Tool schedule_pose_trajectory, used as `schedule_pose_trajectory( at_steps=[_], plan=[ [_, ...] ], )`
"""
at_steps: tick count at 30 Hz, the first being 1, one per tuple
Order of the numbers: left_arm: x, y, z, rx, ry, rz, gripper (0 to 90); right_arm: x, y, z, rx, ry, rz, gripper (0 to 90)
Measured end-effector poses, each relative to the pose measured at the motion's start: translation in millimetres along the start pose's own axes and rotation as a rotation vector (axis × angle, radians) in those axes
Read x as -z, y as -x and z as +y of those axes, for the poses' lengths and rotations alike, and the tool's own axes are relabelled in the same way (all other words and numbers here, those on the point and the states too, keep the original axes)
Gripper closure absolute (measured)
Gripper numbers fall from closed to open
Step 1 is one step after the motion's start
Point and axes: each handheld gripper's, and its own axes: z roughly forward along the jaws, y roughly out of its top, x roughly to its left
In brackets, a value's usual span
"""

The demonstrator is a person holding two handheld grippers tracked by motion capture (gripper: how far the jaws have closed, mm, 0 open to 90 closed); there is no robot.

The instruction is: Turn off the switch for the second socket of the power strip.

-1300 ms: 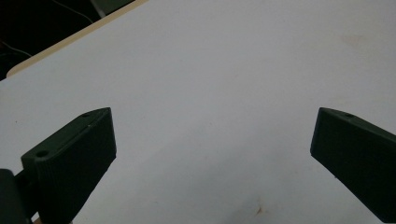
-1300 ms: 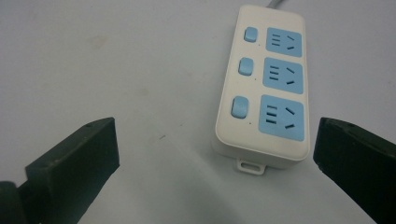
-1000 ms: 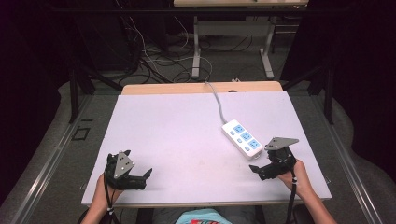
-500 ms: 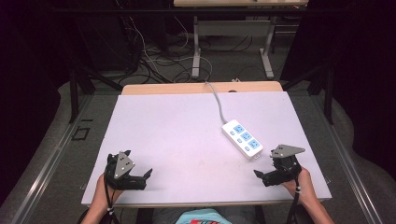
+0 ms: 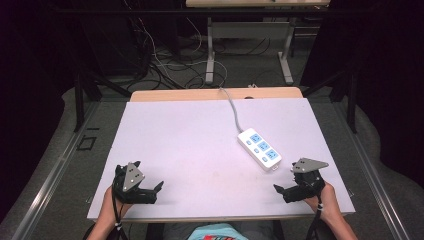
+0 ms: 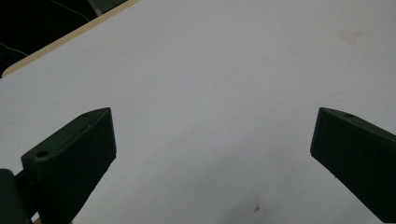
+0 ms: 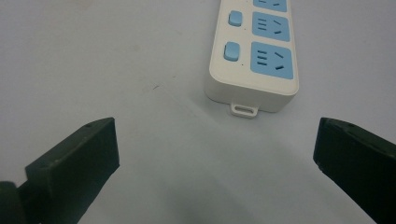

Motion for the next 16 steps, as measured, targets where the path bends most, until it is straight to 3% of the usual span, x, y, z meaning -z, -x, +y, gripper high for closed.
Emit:
schedule_pose_trajectory(
  at_steps=[16],
  plan=[
    [-1.3, 0.5, -0.2, -0.010, -0.010, -0.008, 0.1, 0.1, 0.0, 0.3, 0.012, 0.006, -0.001, 0.0]
  ],
)
